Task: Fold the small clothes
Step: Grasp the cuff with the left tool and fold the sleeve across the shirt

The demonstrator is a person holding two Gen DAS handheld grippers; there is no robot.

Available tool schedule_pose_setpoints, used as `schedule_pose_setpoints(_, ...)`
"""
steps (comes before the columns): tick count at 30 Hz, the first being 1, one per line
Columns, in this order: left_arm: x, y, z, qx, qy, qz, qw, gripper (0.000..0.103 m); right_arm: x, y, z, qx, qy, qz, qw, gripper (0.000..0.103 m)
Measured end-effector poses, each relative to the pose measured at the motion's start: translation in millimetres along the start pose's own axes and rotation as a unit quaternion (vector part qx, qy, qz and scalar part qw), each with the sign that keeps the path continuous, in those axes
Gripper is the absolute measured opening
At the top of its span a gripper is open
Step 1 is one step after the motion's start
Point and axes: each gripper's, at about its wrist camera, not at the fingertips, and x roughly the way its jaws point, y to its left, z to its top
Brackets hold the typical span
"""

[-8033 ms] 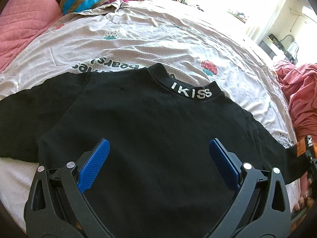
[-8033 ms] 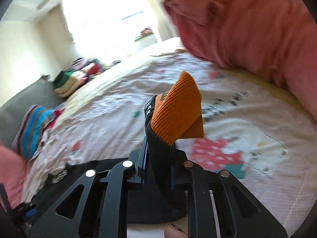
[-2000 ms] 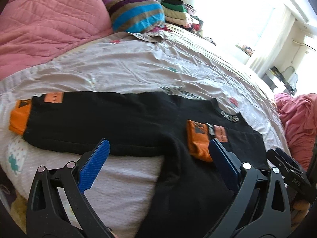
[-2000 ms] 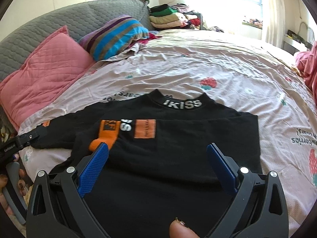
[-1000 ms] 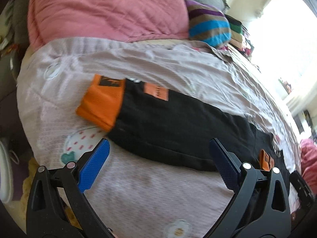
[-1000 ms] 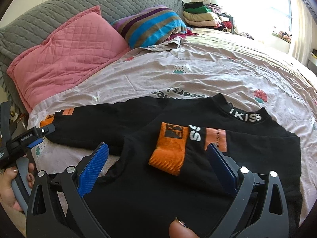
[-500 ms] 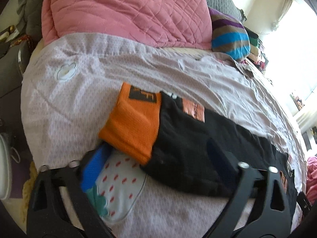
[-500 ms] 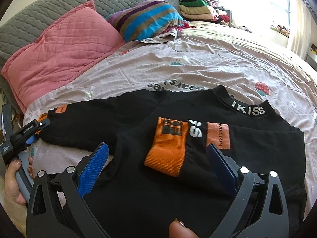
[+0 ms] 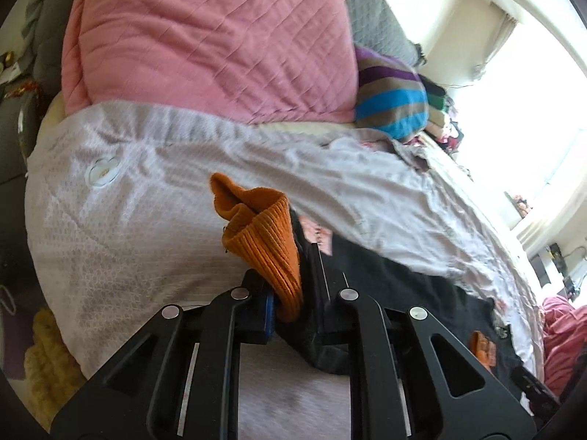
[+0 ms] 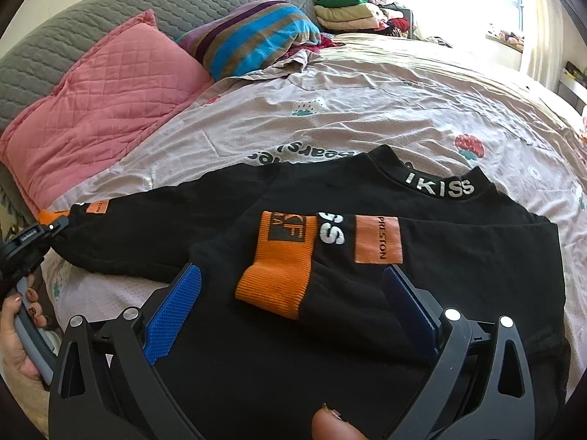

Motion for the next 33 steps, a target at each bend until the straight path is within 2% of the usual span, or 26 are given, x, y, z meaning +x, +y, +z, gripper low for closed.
schedule_pose_setpoints(7, -26, -47, 1, 0.019, -0.014, -0.062, 0.9978, 0.007, -17, -21, -3, 0.018, -0.014, 0.003, 1.000, 0.098)
schedule_pose_setpoints(18, -44, -107, -10, 0.064, -0.009, -0.108, 0.9921, 0.005, -51, -65, -13, 0.054, -0.038, -0.009, 0.998, 0.098)
schedule_pose_setpoints(26, -48, -147, -26, 0.089, 0.017, -0.155, 0.9837, 0.005, -77, -96, -23, 0.079, -0.058, -0.017, 0.995, 0.098)
schedule_pose_setpoints(33, -36, -181, -51, 0.112, 0.064, -0.186, 0.9740, 0.005, -99, -118, -32, 0.101, -0.073, -0.019, 0.992, 0.098)
